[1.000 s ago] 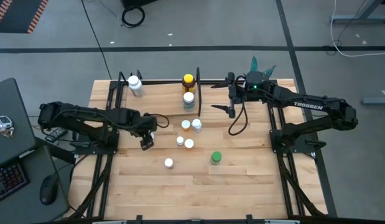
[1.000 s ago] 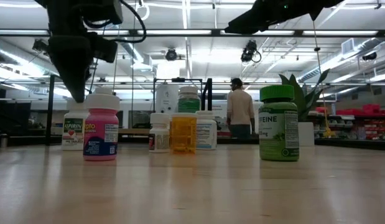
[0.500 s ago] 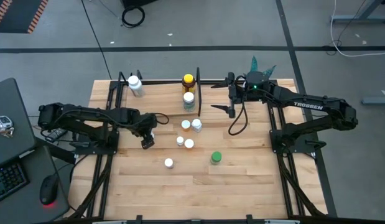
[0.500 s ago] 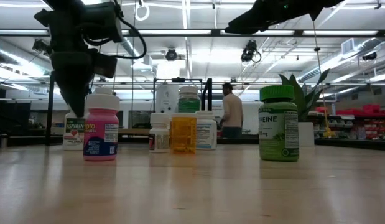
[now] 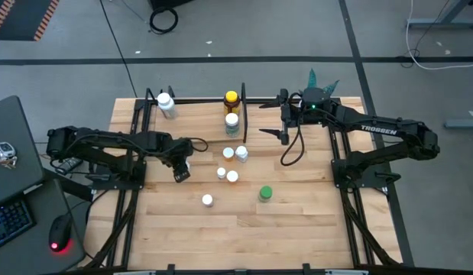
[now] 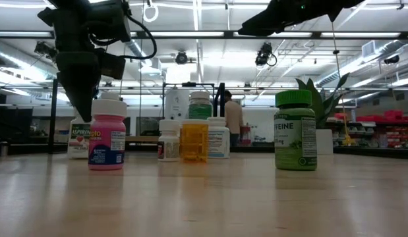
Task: Pick and place medicine bottles onto shelf by color
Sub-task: Put the large white pill bottle on the shelf
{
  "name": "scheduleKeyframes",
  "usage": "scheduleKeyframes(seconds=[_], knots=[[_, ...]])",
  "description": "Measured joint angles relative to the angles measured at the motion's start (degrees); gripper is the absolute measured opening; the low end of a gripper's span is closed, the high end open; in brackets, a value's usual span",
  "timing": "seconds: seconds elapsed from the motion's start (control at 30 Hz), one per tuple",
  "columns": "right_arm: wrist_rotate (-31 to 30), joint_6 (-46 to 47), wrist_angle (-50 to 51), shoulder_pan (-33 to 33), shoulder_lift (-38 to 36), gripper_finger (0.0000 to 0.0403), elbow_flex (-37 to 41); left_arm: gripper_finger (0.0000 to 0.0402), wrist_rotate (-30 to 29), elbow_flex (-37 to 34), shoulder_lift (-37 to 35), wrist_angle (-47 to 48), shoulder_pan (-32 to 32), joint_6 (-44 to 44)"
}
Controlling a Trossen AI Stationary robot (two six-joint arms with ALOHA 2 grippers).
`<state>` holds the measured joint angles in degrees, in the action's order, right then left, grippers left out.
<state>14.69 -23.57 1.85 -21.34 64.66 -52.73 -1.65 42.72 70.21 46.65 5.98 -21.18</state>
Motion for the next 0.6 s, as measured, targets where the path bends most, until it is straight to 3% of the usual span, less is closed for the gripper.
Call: scheduleKeyframes(seconds=[0.27,0.47,0.6], knots=[[0.0,0.0,-0.3,0.0,0.0,0.0379,0.0,0.0208,-3.8,8.2,-0.1,4.4,6.4,7.5],[0.4,0.0,-0.6,0.0,0.0,0.0379,0.0,0.0215,-3.5,10.4,-0.1,2.2,14.6,11.7],[0.4,0.0,-0.9,0.0,0.0,0.0379,0.0,0.0213,-0.2,12.8,1.1,-0.8,17.9,12.9]])
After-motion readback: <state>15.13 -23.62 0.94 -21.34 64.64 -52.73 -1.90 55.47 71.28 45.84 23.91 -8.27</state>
